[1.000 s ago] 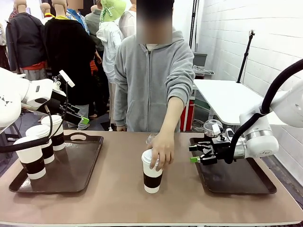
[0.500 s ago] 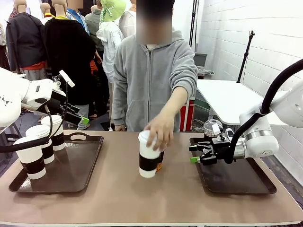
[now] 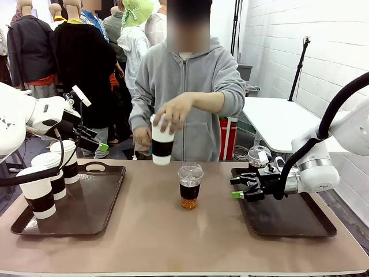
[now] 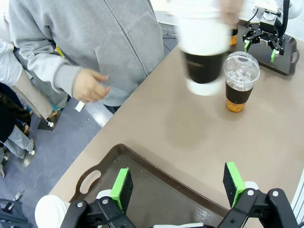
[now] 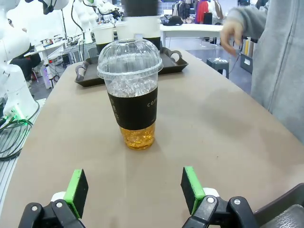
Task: Distribute the coffee onto the tray.
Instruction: Pick up another iced Americano from the middle of the table and place it on the right Handle tray.
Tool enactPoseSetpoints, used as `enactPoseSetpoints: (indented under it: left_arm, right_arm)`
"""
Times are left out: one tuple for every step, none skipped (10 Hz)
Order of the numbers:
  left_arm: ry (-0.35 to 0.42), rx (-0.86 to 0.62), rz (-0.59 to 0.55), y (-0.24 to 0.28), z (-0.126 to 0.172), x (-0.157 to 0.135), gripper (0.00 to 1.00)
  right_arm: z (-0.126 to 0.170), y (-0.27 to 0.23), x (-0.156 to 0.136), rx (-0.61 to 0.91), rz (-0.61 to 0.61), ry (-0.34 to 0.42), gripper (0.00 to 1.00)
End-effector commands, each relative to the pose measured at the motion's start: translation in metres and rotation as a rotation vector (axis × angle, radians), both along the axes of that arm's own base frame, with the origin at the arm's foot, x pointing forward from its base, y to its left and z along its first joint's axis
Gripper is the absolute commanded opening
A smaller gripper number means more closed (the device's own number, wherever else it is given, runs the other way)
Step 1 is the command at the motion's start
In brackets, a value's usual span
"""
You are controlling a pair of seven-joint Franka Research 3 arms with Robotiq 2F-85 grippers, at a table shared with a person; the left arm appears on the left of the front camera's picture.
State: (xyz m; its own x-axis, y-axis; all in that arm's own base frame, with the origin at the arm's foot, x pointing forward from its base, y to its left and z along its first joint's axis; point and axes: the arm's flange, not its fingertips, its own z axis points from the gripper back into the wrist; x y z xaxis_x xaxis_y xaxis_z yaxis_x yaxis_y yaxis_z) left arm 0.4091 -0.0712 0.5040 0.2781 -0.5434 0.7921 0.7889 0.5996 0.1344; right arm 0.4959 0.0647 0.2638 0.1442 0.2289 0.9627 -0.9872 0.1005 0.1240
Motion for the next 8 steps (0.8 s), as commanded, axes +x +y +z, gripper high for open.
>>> enactPoseSetpoints:
  left_arm:
    - [0.004,-0.005,-0.002,0.0012,-0.0008,0.0002,1.0]
    - [0.004,-0.005,-0.002,0.0012,-0.0008,0.0002,1.0]
    - [0.004,-0.005,-0.002,0.0012,-0.0008,0.0002,1.0]
    - [0.004,-0.005,-0.002,0.0012,-0.0008,0.0002,1.0]
    - [0.004,-0.005,-0.002,0.0012,-0.0008,0.0002,1.0]
    - [0.004,-0.005,-0.002,0.0012,-0.0008,0.0002,1.0]
    - [0.004,-0.005,-0.002,0.0012,-0.0008,0.0002,1.0]
    - [0.004,-0.005,-0.002,0.0012,-0.0008,0.0002,1.0]
  right_arm:
    - [0.0001,-0.0003,0.0001,0.0,0.0,0.0,1.0]
    - [0.0001,-0.0003,0.0001,0.0,0.0,0.0,1.0]
    - [0.0001,-0.0003,0.0001,0.0,0.0,0.0,1.0]
    - [0.0001,-0.0003,0.0001,0.0,0.0,0.0,1.0]
    - [0.0001,-0.0003,0.0001,0.0,0.0,0.0,1.0]
    - [0.0001,-0.0003,0.0001,0.0,0.0,0.0,1.0]
    - [0.0001,-0.0003,0.0001,0.0,0.0,0.0,1.0]
    - [0.0001,-0.0003,0.0001,0.0,0.0,0.0,1.0]
